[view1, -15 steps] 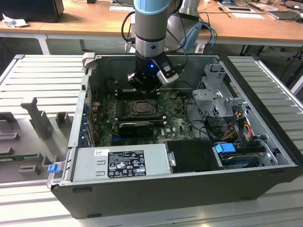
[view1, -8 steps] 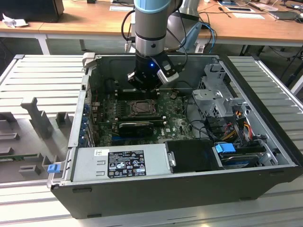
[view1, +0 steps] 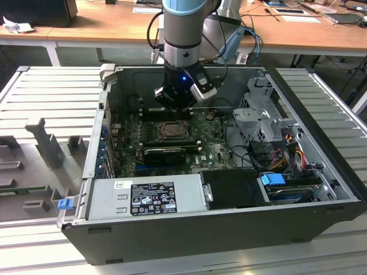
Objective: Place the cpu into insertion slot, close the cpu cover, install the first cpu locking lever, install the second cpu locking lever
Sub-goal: 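Install the second cpu locking lever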
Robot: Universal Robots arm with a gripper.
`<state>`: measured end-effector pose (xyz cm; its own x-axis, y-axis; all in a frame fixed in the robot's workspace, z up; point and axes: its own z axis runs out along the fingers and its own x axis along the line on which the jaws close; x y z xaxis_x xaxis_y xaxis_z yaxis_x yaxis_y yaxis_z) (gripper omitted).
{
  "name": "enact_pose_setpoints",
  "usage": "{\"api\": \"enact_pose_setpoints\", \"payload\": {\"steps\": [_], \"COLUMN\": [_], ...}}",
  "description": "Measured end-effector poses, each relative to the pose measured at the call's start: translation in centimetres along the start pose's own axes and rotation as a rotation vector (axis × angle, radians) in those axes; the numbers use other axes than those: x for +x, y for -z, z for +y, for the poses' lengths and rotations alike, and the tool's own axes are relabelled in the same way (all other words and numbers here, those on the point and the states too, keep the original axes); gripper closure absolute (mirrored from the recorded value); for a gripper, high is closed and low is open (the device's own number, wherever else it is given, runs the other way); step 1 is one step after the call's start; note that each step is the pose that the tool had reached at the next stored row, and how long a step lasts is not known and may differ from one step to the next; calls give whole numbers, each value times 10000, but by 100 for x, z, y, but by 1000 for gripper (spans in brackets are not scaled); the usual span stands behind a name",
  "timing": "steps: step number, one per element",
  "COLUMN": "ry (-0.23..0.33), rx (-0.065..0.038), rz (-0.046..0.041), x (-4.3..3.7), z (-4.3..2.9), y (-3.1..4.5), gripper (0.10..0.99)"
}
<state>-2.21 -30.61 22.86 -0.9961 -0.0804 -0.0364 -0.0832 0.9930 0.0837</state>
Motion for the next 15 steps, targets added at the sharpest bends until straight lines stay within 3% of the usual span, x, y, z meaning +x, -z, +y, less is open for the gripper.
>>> {"api": "enact_pose_setpoints", "payload": {"steps": [15], "ry": [0], "rx": [8], "rz": [1], "x": [1], "z": [-30], "y": [36], "gripper": [980]}}
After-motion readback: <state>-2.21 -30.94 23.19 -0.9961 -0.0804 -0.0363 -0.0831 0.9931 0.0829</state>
